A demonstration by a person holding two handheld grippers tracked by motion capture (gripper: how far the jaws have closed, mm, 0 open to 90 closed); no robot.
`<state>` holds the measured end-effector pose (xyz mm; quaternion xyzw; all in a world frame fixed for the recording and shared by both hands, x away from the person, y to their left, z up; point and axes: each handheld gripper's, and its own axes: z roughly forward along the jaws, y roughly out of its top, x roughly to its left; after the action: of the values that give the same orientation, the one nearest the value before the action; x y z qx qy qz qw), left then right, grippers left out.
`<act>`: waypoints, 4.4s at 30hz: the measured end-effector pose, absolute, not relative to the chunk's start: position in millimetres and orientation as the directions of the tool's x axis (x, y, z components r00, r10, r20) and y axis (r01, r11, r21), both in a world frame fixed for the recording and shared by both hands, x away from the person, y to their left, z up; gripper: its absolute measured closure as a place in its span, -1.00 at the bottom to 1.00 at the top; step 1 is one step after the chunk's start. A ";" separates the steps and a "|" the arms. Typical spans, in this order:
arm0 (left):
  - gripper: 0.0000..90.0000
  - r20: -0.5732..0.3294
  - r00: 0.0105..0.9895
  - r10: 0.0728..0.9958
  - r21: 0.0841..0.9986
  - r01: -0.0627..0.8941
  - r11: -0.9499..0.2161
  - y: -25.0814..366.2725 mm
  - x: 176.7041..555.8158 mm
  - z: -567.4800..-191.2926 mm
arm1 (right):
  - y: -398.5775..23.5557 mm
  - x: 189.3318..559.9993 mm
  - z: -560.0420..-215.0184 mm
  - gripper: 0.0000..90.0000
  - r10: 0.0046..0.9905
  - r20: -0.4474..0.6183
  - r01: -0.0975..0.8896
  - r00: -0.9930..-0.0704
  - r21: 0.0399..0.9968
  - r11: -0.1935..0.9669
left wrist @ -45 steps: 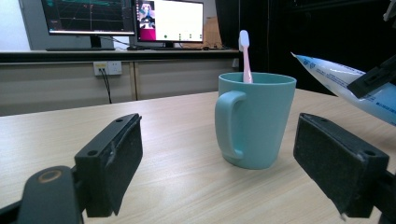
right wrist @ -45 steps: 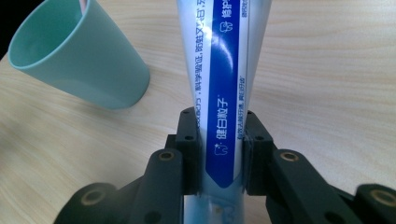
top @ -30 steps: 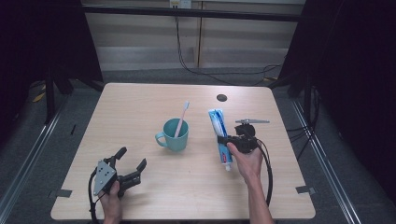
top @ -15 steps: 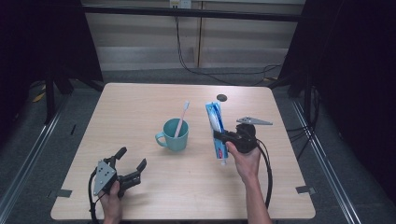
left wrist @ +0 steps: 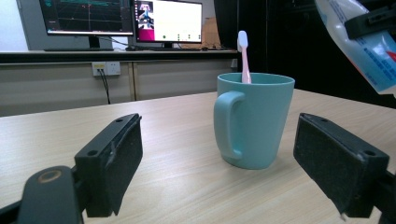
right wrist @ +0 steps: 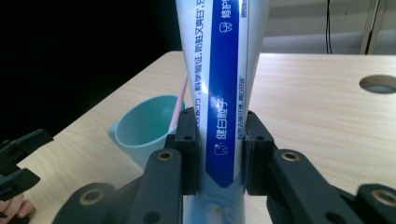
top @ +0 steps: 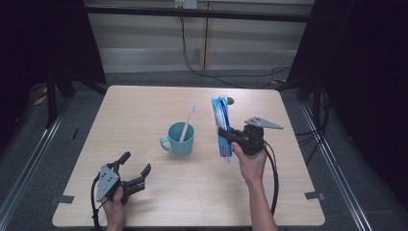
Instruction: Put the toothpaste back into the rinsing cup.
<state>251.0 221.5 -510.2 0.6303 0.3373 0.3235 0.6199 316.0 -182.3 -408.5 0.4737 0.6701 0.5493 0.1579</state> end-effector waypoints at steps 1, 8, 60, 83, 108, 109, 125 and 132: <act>-0.65 -0.011 0.563 0.826 1.000 0.024 -0.003 221.4 251.0 -510.2 | -181.8 316.1 -406.8 0.61 0.809 0.304 0.452 -0.504 0.890 -0.052; -0.65 -0.002 0.564 0.826 1.000 0.022 -0.013 222.2 251.0 -510.1 | -178.9 317.3 -398.0 0.61 0.802 0.295 0.414 -0.519 0.908 -0.065; -0.65 -0.013 0.569 0.823 1.000 0.023 0.000 221.7 250.8 -510.5 | -112.8 360.2 -362.5 0.61 0.750 0.203 0.345 -0.630 0.938 0.036; -0.65 -0.016 0.572 0.820 1.000 0.022 0.004 221.6 250.8 -510.6 | -82.2 375.8 -356.8 0.61 0.724 0.190 0.339 -0.663 0.939 0.064; -0.65 -0.008 0.576 0.818 1.000 0.018 -0.003 222.2 250.9 -510.4 | -55.4 396.7 -377.8 0.60 0.721 0.209 0.383 -0.661 0.920 0.084; -0.65 -0.005 0.576 0.817 1.000 0.017 -0.005 222.4 250.9 -510.4 | -54.5 397.6 -378.6 0.60 0.722 0.208 0.381 -0.660 0.921 0.083; -0.65 -0.006 0.576 0.818 1.000 0.019 -0.006 222.4 250.7 -510.3 | -47.3 404.3 -394.3 0.59 0.722 0.219 0.407 -0.656 0.908 0.095; -0.65 -0.004 0.578 0.816 1.000 0.019 -0.008 222.6 250.8 -510.3 | -49.3 403.8 -399.5 0.59 0.725 0.219 0.418 -0.653 0.902 0.104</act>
<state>250.8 222.6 -510.3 0.6336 0.3294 0.3201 0.6226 403.8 -49.3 -399.5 0.3921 0.7293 0.5426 0.1413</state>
